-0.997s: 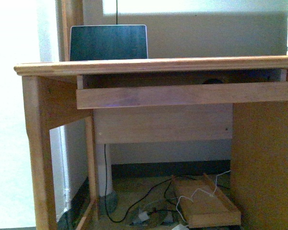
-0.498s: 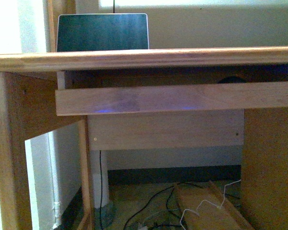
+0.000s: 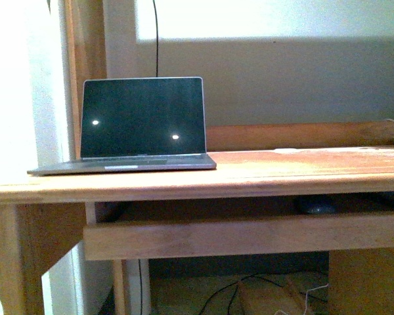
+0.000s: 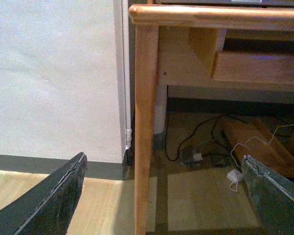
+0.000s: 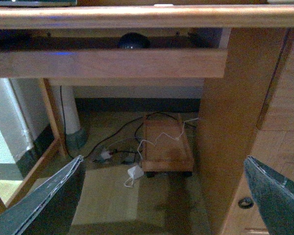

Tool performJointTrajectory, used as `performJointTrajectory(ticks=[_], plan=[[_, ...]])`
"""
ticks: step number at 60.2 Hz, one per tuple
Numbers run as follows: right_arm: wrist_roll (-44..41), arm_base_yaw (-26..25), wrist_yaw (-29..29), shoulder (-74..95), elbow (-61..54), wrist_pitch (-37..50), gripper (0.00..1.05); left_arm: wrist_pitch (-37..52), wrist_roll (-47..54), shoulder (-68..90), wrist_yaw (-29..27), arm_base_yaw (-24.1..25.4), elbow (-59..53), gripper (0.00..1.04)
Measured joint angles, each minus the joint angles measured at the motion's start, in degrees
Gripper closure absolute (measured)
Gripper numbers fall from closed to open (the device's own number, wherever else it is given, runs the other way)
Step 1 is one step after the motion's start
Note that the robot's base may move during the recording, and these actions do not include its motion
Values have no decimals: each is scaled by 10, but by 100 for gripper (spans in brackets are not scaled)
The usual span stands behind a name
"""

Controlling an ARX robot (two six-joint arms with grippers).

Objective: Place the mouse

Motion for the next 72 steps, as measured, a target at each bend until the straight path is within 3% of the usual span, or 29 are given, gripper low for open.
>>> performJointTrajectory(ticks=[12,17,20,25,33,49,60,72], plan=[[0,0,0,0,0,0,7,0,0,0,0,0,0,8],[0,0,0,0,0,0,7,-71,-17,56,80,23,33,8],[0,0,-1,0,0,0,7,-62,-14,112,111,40,43,8],[0,0,0,0,0,0,7,26,24,226,120,72,47,8],[0,0,-1,0,0,0,7,231,165,433,141,98,72,8],[0,0,0,0,0,0,7,534,502,759,196,61,166,8],[0,0,0,0,0,0,7,633,674,923,221,33,254,8],[0,0,0,0,0,0,7,645,769,1037,250,21,365,8]])
